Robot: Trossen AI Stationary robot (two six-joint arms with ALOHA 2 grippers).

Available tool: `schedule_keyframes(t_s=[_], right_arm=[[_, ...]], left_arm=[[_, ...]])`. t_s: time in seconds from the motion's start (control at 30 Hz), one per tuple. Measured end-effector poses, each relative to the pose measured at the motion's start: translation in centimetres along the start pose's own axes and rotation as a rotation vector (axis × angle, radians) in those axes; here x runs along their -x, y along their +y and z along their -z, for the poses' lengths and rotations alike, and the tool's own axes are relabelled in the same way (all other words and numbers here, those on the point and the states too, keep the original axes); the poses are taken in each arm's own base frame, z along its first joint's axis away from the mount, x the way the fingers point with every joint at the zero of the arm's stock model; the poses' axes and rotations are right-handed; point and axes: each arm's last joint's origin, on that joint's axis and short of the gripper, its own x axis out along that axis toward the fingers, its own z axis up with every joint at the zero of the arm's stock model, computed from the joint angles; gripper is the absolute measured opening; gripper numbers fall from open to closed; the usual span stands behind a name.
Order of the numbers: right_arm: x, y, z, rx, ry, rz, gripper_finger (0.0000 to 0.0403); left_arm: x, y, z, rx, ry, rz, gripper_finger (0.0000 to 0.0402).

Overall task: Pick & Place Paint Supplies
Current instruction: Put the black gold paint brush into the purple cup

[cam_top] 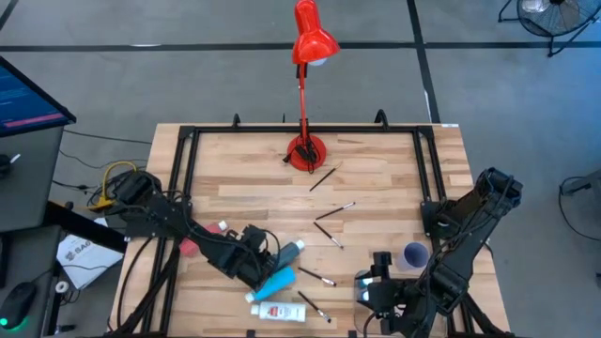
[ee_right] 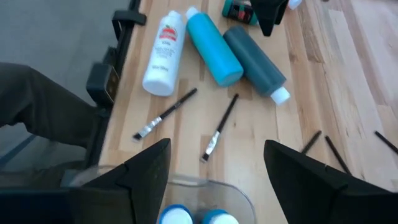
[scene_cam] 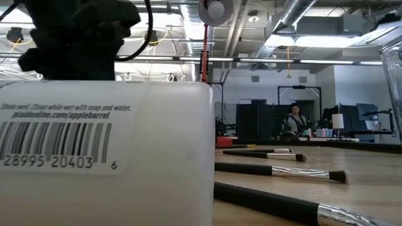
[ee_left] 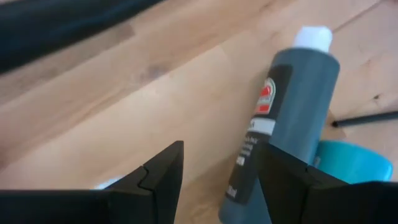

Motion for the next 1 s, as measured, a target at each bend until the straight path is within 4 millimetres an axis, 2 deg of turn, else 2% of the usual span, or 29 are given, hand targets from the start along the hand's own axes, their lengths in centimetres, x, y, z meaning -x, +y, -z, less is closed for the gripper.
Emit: schedule_keyframes(t_s=[0.2, 0.43, 0.53, 0.77, 1.0], right_arm=[[0.1, -0.1, 0.4, -0.029, 0.025, 0.016, 0.025], [0.1, -0.1, 0.4, -0.032, 0.025, 0.016, 0.025], [0.0, -0.2, 0.3, -0.034, 0.025, 0.019, 0.025], [-1.3, -1.8, -0.6, -0.006, 0.035, 0.072, 0.025], [-3.4, -4.2, -2.8, 0.109, 0.016, 0.056, 0.025]], left_arm=[[0.2, 0.1, -1.5, -0.029, -0.079, 0.003, 0.0172], [1.5, 0.0, -3.0, -0.074, -0.315, 0.039, 0.0172], [1.6, -0.2, -3.2, -0.09, -0.359, 0.053, 0.0172], [1.8, -0.6, -3.4, -0.117, -0.421, 0.067, 0.0172], [1.9, -0.6, -3.3, -0.117, -0.452, 0.065, 0.0172]])
